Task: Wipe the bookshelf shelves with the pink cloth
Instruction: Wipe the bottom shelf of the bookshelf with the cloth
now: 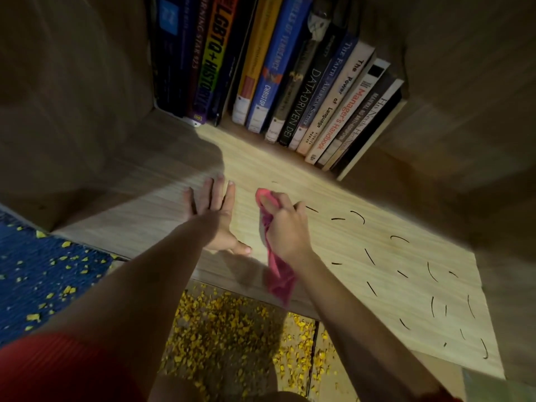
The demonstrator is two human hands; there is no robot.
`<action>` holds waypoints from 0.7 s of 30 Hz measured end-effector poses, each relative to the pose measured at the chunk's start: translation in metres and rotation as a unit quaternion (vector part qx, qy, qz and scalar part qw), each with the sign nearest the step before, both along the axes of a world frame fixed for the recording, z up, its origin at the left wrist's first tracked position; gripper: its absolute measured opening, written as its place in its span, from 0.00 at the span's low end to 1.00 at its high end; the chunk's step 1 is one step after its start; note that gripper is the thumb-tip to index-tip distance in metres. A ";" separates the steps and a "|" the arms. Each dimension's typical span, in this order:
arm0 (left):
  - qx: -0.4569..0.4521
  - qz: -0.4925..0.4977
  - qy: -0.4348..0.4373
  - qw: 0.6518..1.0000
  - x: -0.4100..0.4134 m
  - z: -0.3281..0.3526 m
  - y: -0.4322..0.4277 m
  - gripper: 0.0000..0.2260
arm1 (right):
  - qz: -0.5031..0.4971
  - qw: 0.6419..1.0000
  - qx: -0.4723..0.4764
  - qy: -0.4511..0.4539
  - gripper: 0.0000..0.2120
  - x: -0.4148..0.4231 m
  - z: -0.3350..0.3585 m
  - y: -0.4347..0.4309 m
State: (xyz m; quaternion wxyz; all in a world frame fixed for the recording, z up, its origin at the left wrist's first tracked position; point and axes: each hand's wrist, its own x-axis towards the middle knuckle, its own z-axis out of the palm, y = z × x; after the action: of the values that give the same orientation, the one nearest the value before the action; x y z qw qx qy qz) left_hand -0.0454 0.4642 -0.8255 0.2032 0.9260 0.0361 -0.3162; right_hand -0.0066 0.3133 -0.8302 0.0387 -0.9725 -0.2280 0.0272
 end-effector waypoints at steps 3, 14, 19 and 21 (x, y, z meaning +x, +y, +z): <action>0.001 -0.001 -0.004 1.000 0.001 0.000 0.000 0.59 | -0.107 0.993 -0.002 0.051 0.18 0.045 0.011 0.006; 0.006 -0.001 -0.010 1.000 0.000 -0.001 0.000 0.59 | -0.069 0.997 -0.007 0.030 0.18 0.038 0.006 0.001; 0.006 0.002 -0.007 1.000 0.000 0.000 -0.001 0.59 | -0.094 0.995 0.021 0.028 0.15 0.034 -0.012 0.016; 0.011 0.003 -0.009 1.000 0.000 -0.002 -0.001 0.59 | -0.021 1.000 0.017 0.000 0.19 -0.003 -0.019 0.011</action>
State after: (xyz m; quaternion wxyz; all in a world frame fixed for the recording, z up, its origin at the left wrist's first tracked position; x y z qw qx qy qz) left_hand -0.0455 0.4627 -0.8273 0.1947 0.9307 0.0409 -0.3070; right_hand -0.0092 0.3244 -0.8494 0.0563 -0.9764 -0.2075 0.0227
